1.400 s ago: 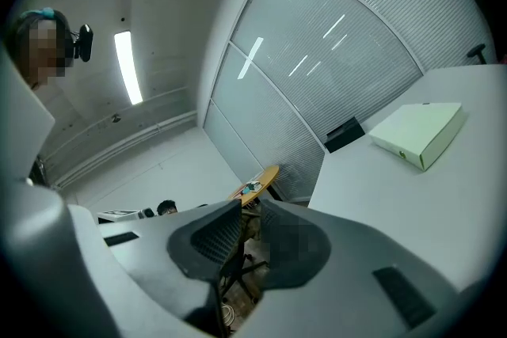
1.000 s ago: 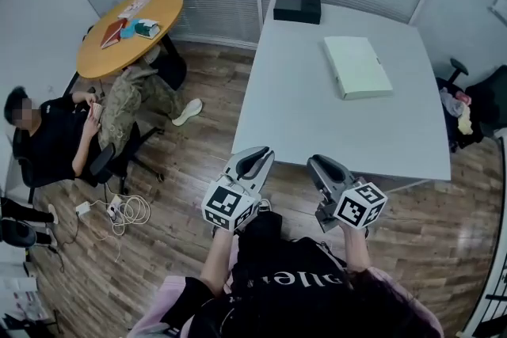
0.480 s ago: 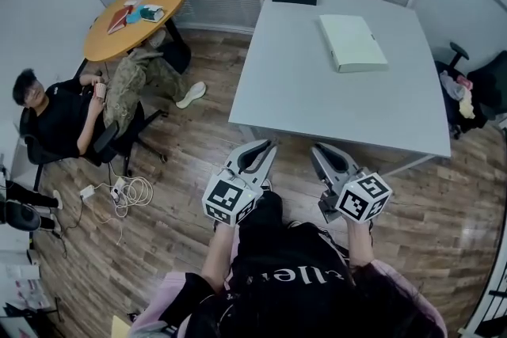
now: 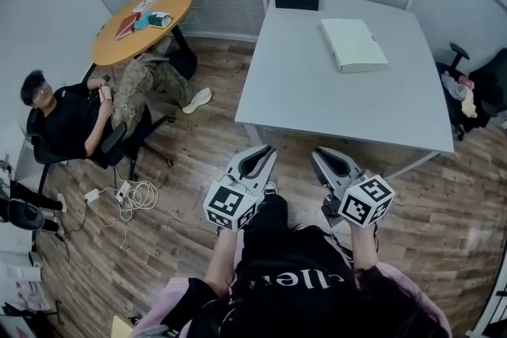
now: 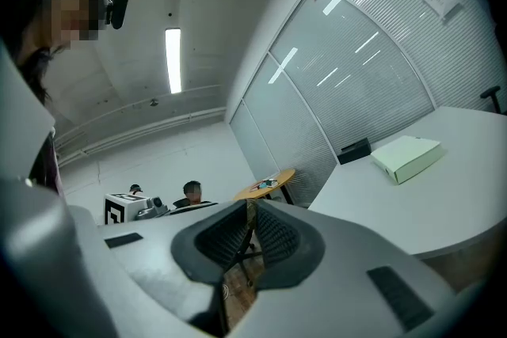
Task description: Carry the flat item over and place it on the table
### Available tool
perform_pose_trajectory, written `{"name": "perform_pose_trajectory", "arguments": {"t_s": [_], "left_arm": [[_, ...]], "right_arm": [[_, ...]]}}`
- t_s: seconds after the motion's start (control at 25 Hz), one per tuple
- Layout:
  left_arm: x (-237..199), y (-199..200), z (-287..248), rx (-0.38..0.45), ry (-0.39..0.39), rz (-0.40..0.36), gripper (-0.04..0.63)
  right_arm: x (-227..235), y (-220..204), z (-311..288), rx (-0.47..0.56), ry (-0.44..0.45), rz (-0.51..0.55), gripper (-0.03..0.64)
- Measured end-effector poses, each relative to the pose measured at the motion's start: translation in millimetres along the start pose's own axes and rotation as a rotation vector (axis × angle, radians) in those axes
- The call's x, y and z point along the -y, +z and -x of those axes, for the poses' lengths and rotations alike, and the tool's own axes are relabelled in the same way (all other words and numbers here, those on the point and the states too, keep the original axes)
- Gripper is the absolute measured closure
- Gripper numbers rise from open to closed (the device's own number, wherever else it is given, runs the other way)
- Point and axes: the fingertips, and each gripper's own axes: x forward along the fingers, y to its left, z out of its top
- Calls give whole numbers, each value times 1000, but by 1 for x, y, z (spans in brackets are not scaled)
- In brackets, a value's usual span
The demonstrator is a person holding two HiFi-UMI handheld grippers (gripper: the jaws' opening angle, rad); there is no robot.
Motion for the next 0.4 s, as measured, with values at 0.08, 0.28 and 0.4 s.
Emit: {"name": "perform_pose_trajectory", "arguments": {"t_s": [0.08,0.28,0.4], "left_arm": [[1,0,2,3,2,0,554],[5,0,5,6,4,-3,554],[4,0,7,4,5,-4,554]], "right_arm": [[-3,-1,1,-3,6,1,571],[-8,-2,3,-6,22,6,571],[-9,-4,1,-9,28,2,571]]}}
